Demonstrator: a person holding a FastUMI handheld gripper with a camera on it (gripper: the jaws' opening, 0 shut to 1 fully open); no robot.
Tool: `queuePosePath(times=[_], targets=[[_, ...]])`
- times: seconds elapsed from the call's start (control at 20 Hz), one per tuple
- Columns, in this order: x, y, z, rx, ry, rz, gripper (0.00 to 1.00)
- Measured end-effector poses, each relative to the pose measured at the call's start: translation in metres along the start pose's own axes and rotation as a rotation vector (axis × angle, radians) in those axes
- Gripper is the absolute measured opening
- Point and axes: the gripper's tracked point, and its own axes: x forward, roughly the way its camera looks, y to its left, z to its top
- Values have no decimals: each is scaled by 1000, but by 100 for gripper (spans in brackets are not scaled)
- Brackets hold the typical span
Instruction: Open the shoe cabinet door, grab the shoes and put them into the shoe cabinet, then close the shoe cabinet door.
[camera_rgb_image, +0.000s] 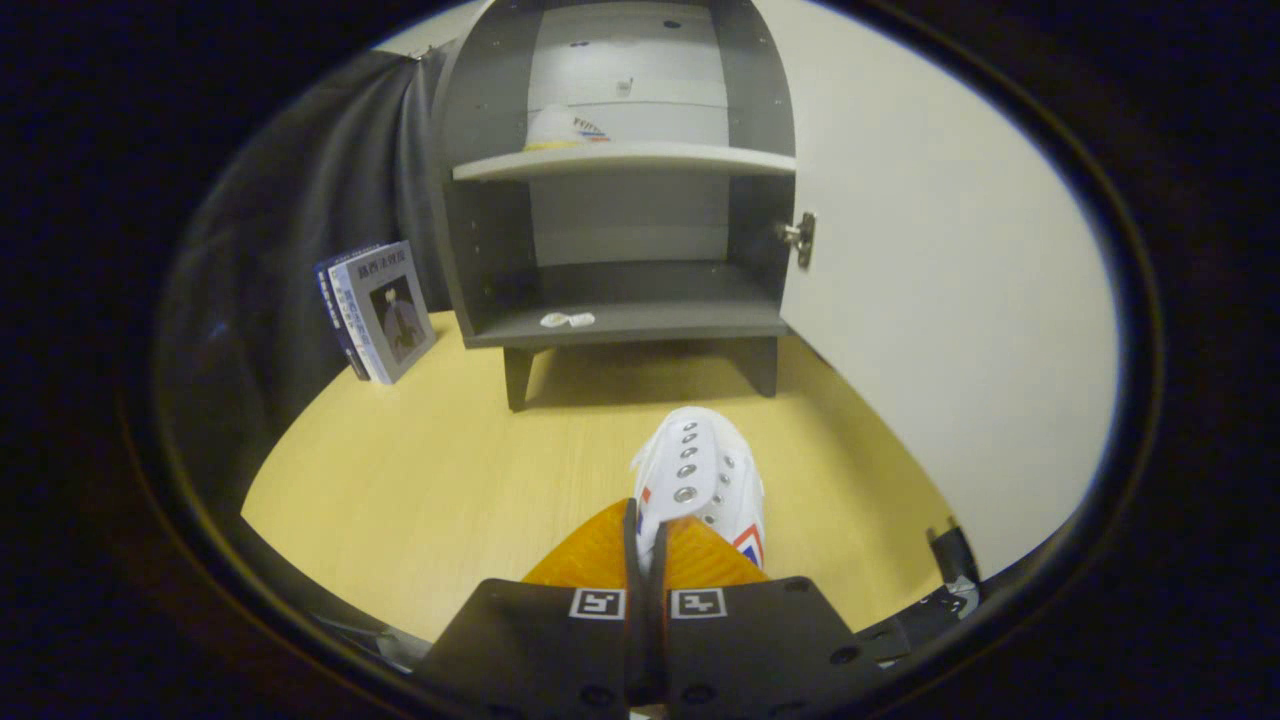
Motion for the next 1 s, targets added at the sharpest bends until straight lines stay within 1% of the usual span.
queuePosePath(times=[0.2, 0.35, 0.5, 0.6, 0.75, 1.0], targets=[[-41, -8, 78, 11, -89, -44, 2], [-62, -6, 140, 22, -173, -33, 2], [-62, -4, 198, -2, -245, -21, 2], [-55, -3, 232, -12, -285, -8, 2], [-28, -2, 281, -15, -309, 27, 2], [43, -5, 356, -62, -316, 45, 2]])
